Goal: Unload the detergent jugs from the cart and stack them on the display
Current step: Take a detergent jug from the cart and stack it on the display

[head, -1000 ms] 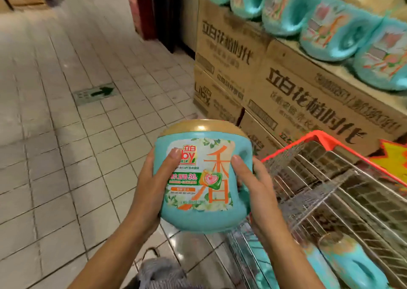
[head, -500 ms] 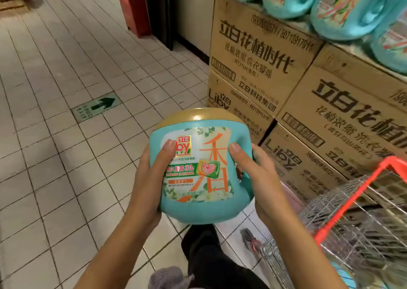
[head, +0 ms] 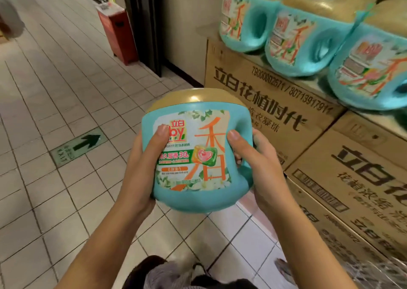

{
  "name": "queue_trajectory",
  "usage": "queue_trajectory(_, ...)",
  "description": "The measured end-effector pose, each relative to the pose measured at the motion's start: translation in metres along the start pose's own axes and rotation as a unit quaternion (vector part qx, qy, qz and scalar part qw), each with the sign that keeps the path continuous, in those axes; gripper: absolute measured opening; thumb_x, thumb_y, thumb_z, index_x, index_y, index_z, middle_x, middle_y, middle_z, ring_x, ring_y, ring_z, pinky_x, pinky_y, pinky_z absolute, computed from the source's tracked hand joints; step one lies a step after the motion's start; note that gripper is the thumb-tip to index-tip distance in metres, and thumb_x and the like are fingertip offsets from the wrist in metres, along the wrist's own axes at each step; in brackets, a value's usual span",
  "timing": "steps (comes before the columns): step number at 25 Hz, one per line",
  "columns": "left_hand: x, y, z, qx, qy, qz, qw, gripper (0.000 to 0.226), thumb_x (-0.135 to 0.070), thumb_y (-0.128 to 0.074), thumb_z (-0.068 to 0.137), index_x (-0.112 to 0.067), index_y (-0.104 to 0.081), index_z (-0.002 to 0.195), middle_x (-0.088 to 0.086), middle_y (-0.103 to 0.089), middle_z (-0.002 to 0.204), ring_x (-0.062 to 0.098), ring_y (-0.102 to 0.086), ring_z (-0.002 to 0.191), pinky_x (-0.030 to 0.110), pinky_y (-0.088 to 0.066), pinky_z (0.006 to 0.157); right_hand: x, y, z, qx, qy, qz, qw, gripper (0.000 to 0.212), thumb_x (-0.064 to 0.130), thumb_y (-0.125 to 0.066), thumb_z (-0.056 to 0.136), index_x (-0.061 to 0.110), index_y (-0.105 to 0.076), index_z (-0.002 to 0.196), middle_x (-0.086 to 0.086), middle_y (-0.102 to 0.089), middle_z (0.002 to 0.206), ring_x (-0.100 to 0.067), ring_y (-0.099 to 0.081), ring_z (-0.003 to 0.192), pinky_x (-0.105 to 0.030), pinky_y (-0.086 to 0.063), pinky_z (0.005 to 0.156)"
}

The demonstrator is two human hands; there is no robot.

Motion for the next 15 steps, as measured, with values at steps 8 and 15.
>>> queue_trajectory(8,-0.047,-0.004,0.158,0.102,-0.009,0.009,0.995,0.066,-0.056,-0.065,0.074,-0.021,-0.056,0.129,0.007,-0.073,0.113,0.028,-0.072,0.098,0.037,-0.060,0.068,0.037,-0.034,0.112,-0.073,0.130,0.057,0.987,0.038,0.027,-0.069,0.083,0.007,-0.063,0.115,-0.012,-0.073,0.097,-0.018,-0.071,0.079,-0.026,-0.056,0.064)
queue_trajectory(15,-0.126,-0.041,0.280,0.246,-0.049,0.008,0.968,0.074,-0.059,-0.078,0.063,-0.023,-0.060,0.125,0.007,-0.072,0.114,0.028,-0.072,0.099,0.038,-0.060,0.069,0.102,-0.056,0.190,-0.170,0.239,0.035,0.956,0.043,0.029,-0.064,0.082,0.011,-0.060,0.121,-0.007,-0.073,0.106,-0.019,-0.072,0.091,-0.029,-0.058,0.072)
Point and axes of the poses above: each hand's wrist, its own z-axis towards the middle knuckle, its own y-axis out of the back of the hand, x = y × z, the point moved 4 cm from there along z, towards the middle knuckle
